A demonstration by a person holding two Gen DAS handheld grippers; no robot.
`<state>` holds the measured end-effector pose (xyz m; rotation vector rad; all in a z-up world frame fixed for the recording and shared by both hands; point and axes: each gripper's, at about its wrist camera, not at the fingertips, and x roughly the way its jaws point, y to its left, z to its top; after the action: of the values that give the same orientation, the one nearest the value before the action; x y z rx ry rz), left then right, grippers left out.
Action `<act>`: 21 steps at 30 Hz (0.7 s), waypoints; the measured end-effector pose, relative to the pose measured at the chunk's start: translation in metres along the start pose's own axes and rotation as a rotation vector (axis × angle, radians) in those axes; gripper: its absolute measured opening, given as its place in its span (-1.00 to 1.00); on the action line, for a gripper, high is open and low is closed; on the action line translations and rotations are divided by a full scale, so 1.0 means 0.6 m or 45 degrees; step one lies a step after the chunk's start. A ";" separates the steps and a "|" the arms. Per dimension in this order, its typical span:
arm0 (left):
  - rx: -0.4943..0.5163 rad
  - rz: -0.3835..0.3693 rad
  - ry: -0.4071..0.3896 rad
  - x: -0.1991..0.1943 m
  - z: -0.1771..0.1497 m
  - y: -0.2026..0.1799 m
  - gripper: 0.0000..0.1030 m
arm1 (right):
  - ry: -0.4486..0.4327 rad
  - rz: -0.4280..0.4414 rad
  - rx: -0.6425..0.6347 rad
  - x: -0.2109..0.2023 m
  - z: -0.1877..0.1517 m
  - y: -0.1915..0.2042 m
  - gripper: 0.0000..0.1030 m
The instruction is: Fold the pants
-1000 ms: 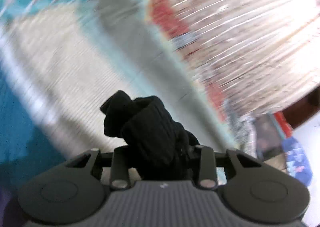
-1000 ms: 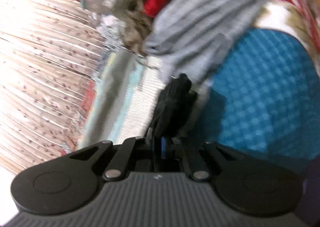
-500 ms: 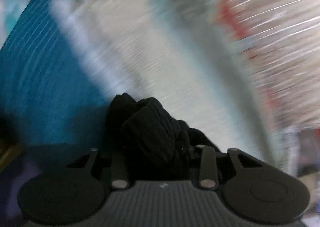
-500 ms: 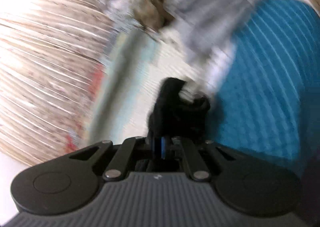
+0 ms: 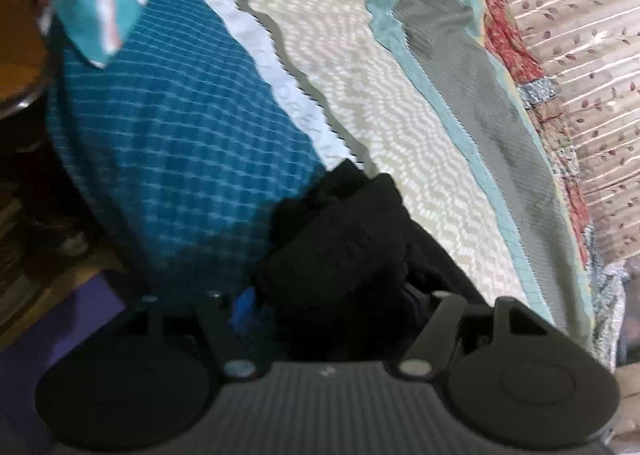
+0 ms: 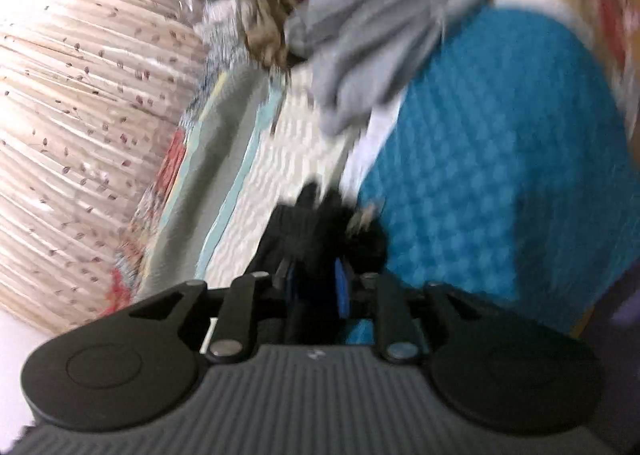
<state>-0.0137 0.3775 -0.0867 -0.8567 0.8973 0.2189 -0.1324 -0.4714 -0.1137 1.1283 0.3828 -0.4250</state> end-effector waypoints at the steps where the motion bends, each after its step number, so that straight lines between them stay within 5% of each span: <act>1: 0.003 0.026 -0.010 -0.004 0.000 0.000 0.29 | -0.042 -0.036 0.011 -0.006 0.008 -0.007 -0.27; 4: -0.007 0.095 -0.003 -0.004 0.006 0.002 0.37 | -0.113 -0.017 0.032 -0.022 0.035 -0.015 -0.27; 8: -0.004 0.126 -0.012 0.004 0.033 -0.013 0.37 | -0.046 0.041 -0.167 0.008 0.066 0.047 -0.23; 12: 0.082 0.155 -0.043 0.006 0.072 -0.069 0.37 | 0.130 0.037 -0.335 0.089 0.082 0.101 0.09; 15: 0.062 0.127 -0.013 -0.002 0.094 -0.079 0.39 | 0.204 -0.088 -0.418 0.147 0.091 0.114 0.16; 19: 0.030 0.176 0.106 0.003 0.102 -0.053 0.44 | 0.475 -0.056 -0.238 0.194 0.088 0.075 0.20; 20: 0.030 0.183 0.118 0.003 0.098 -0.048 0.49 | 0.494 -0.058 -0.260 0.195 0.081 0.077 0.08; 21: 0.037 0.185 0.131 0.004 0.094 -0.044 0.53 | 0.490 -0.076 -0.331 0.192 0.072 0.085 -0.35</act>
<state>0.0350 0.4012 -0.0554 -0.7815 1.0583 0.2894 -0.0044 -0.5077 -0.1149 0.9429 0.7880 -0.1992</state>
